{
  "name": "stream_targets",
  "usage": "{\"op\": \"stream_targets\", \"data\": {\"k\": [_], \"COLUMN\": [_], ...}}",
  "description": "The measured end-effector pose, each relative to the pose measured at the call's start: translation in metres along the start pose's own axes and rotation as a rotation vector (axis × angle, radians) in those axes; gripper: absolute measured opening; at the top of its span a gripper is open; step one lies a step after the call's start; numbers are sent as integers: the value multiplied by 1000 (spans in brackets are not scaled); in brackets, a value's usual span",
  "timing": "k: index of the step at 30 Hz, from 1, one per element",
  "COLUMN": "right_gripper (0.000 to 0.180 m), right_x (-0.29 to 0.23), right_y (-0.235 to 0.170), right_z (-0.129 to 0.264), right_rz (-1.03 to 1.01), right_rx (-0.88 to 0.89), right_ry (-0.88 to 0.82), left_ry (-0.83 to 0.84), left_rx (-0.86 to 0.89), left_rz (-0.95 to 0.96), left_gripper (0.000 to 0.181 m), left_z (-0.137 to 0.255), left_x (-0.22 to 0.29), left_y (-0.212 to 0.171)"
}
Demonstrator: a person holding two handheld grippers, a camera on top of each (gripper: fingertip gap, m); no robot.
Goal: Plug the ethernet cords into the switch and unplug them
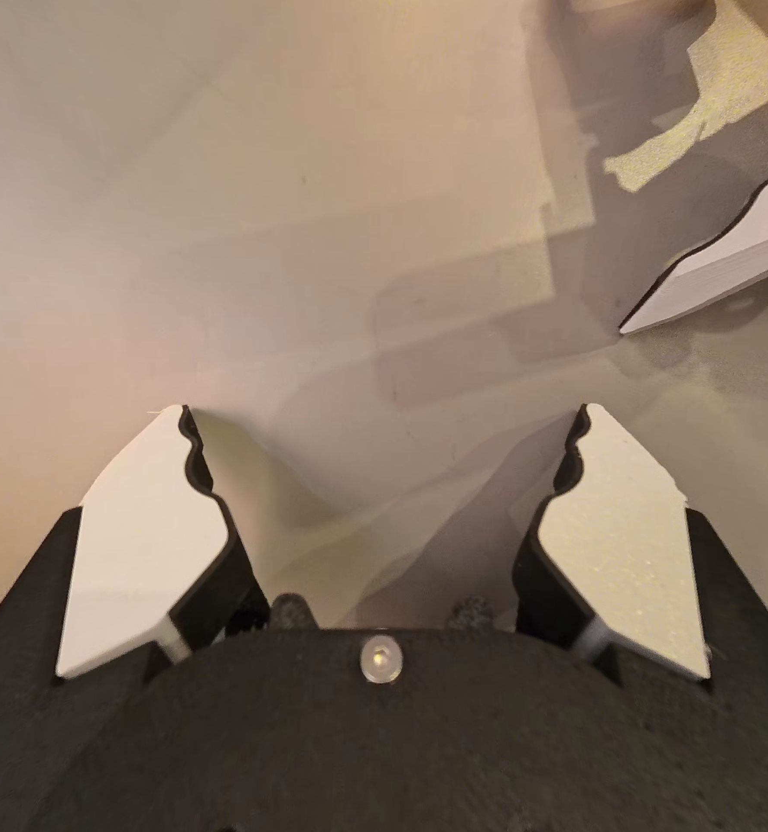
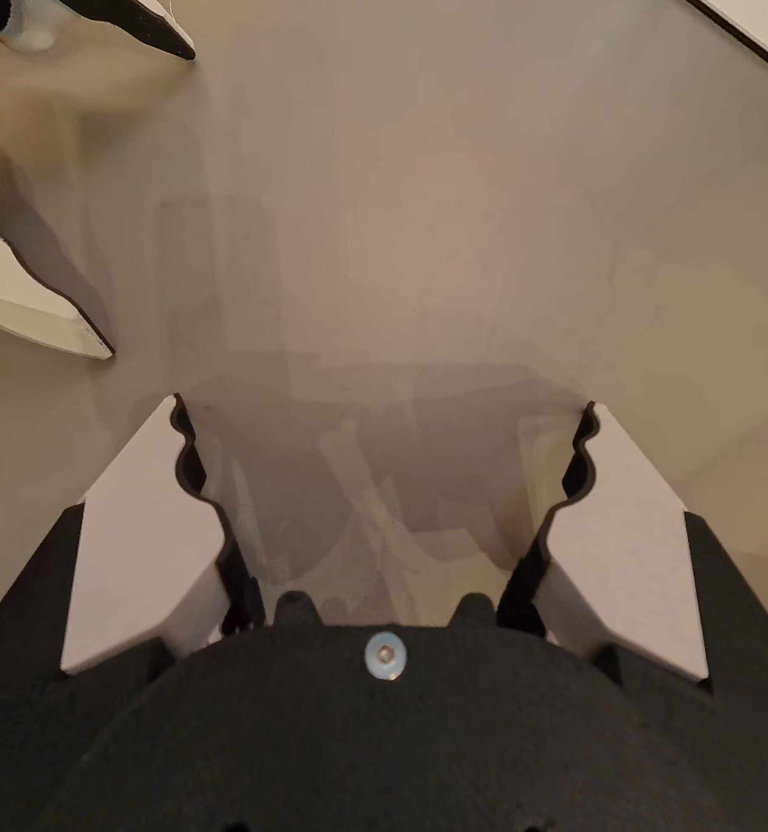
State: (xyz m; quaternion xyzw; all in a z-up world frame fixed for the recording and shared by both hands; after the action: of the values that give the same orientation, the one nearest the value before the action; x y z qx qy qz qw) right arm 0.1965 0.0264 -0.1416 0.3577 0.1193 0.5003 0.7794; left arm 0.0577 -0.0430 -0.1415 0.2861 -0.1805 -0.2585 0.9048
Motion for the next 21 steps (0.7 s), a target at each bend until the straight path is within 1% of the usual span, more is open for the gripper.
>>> {"op": "stream_targets", "data": {"k": [5,21], "right_gripper": [160,160], "right_x": [1,0], "right_y": [-3,-1], "right_z": [2,0], "right_rz": [28,11], "right_rx": [8,2], "right_ry": [27,10], "left_ry": [0,-13], "left_rx": [0,0], "left_rz": [0,-16], "left_gripper": [146,147], "left_z": [0,-1], "left_x": [0,0], "left_y": [0,1]}}
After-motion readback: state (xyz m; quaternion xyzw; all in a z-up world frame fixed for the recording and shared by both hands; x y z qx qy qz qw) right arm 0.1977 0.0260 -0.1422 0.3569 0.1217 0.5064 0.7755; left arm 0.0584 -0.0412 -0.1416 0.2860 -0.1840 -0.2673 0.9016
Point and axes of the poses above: each gripper's, where its closed fingertips meet, z back along the fingers, y out of its top, x = y × z across the jaws, the point moved 4 cm from there along z, back along the fingers, and after that the axes turned 13 degrees about -y, right-handed, at the moved point
